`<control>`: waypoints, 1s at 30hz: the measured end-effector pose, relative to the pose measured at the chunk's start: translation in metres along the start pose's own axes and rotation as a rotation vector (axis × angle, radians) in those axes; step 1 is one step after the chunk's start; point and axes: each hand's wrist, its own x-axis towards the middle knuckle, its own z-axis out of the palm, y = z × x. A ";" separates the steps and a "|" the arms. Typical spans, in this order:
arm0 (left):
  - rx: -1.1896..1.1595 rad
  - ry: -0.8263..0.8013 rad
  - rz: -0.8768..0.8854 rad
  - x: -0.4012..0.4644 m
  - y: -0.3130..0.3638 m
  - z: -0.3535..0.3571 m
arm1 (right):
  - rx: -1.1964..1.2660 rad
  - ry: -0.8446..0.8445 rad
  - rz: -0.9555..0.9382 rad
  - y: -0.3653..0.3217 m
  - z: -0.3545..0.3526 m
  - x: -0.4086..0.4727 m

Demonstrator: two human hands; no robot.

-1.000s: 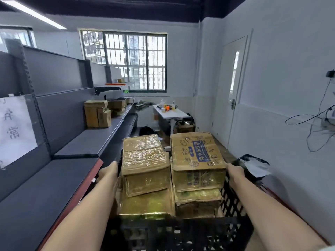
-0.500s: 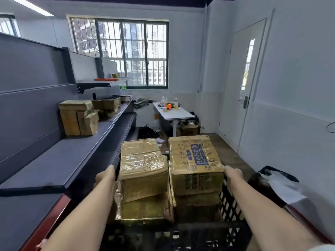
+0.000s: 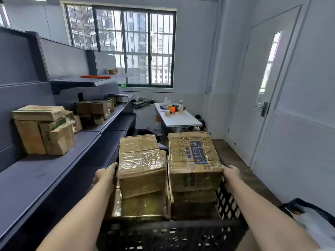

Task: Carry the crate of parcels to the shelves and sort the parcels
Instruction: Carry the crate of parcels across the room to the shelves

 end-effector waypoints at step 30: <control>-0.097 0.187 -0.152 0.358 0.169 0.339 | 0.094 -0.207 0.027 -0.175 0.350 0.521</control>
